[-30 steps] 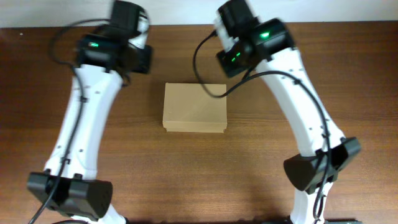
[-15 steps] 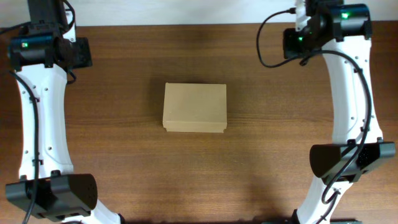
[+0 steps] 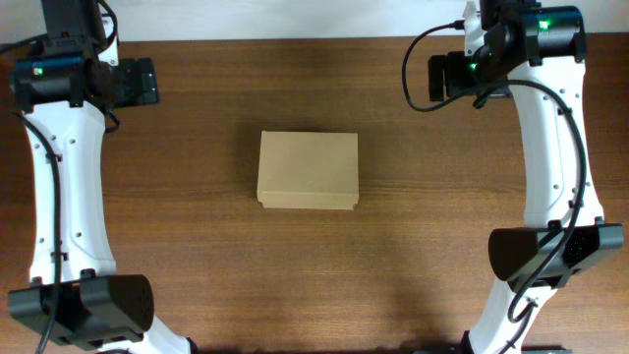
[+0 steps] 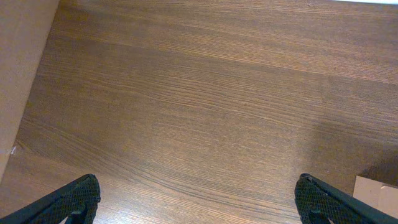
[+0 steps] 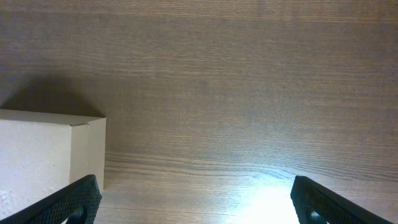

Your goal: Pack container

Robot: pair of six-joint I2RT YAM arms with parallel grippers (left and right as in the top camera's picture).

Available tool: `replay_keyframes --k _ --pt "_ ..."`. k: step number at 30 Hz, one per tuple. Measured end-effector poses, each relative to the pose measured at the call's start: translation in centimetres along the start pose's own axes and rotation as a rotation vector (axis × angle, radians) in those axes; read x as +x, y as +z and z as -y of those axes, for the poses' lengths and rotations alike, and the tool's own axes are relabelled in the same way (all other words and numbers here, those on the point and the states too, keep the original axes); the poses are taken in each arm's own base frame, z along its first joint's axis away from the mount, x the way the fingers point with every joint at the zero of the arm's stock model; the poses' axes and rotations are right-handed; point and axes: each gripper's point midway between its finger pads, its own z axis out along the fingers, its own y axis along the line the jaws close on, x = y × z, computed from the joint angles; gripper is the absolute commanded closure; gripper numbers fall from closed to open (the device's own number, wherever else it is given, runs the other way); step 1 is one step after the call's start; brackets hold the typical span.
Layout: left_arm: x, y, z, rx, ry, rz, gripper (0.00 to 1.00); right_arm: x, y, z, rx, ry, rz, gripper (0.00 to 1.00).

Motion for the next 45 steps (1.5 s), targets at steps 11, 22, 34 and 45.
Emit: replay_keyframes --k 11,22,34,45 --pt "0.0 0.0 0.0 0.000 0.000 0.000 0.00 0.0 0.0 0.0 0.000 0.000 0.000 0.01" --pt "0.0 0.0 0.0 0.000 0.000 0.000 0.00 -2.2 -0.5 -0.1 -0.003 0.003 0.100 0.01" --pt "0.0 0.0 0.0 -0.001 0.000 0.000 0.00 -7.3 -21.5 0.0 -0.030 0.015 1.004 0.01" --pt "0.0 0.0 0.0 -0.001 0.000 0.000 0.00 11.1 -18.4 0.5 -0.033 0.018 1.149 0.01"
